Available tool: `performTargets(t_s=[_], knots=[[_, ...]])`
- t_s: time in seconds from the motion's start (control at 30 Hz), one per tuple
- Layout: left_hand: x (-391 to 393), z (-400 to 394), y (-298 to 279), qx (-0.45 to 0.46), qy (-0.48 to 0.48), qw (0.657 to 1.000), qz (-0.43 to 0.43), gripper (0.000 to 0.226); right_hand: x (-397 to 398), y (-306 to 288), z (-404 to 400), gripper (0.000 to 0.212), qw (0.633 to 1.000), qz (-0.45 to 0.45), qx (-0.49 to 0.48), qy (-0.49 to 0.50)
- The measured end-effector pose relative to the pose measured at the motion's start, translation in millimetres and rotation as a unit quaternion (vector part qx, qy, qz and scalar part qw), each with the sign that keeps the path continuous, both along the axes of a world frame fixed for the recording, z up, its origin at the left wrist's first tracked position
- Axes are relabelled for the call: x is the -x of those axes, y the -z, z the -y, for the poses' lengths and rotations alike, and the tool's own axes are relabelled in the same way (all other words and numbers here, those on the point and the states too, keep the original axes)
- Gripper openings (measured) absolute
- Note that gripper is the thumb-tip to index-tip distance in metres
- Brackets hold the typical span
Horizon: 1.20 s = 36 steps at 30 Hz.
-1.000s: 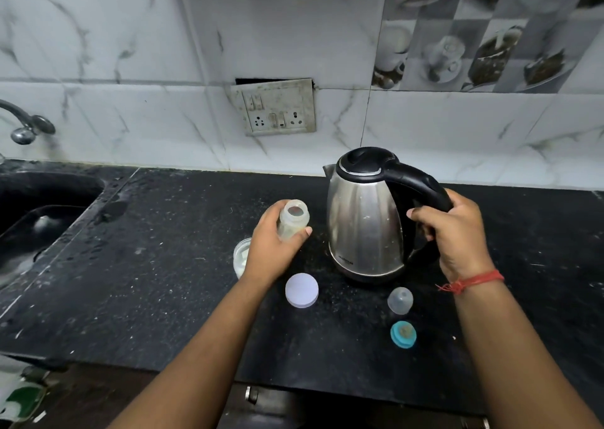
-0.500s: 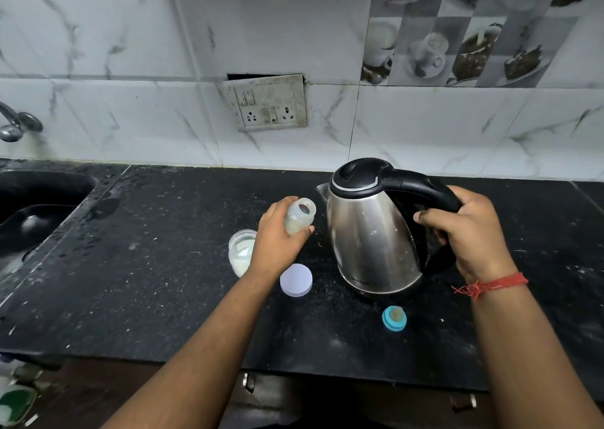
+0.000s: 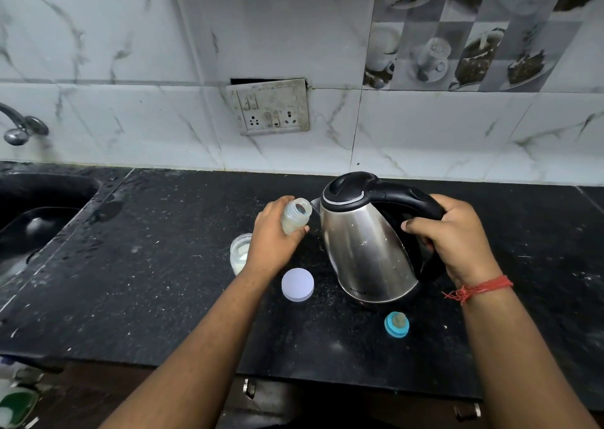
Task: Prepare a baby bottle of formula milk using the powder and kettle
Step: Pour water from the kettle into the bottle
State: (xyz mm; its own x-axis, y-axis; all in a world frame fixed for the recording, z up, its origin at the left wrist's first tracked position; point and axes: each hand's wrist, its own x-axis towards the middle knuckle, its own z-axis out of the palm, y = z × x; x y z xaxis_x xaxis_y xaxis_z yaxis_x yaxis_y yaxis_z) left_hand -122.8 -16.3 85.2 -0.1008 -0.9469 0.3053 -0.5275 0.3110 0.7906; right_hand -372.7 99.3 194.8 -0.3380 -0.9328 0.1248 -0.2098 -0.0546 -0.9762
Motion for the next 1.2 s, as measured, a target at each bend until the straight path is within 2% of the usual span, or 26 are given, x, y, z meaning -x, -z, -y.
performTargets(t_s=[0.1,0.3,0.57,0.77,1.2], knots=[[0.0,5.0,-0.9,0.003,-0.002,1.000,0.008,0.057,0.8,-2.5,4.2,0.032,1.000,-0.006,-0.011,-0.005],[-3.6,13.4,-2.3,0.016,-0.014,0.999,0.035,0.062,3.0,-7.8,17.8,0.021,0.998,-0.061,-0.026,-0.016],[-9.1,23.5,-2.9,0.030,-0.012,0.996,0.079,0.061,-4.8,-16.7,31.6,0.015,0.997,-0.062,-0.039,-0.027],[-12.9,27.9,-1.5,0.028,-0.011,0.994,0.104,0.062,-8.6,-25.1,42.3,0.027,0.993,-0.094,-0.053,-0.046],[-26.9,36.0,-4.5,0.026,-0.014,0.990,0.137,0.063,-19.2,-32.2,61.3,0.012,0.985,-0.148,-0.075,-0.053]])
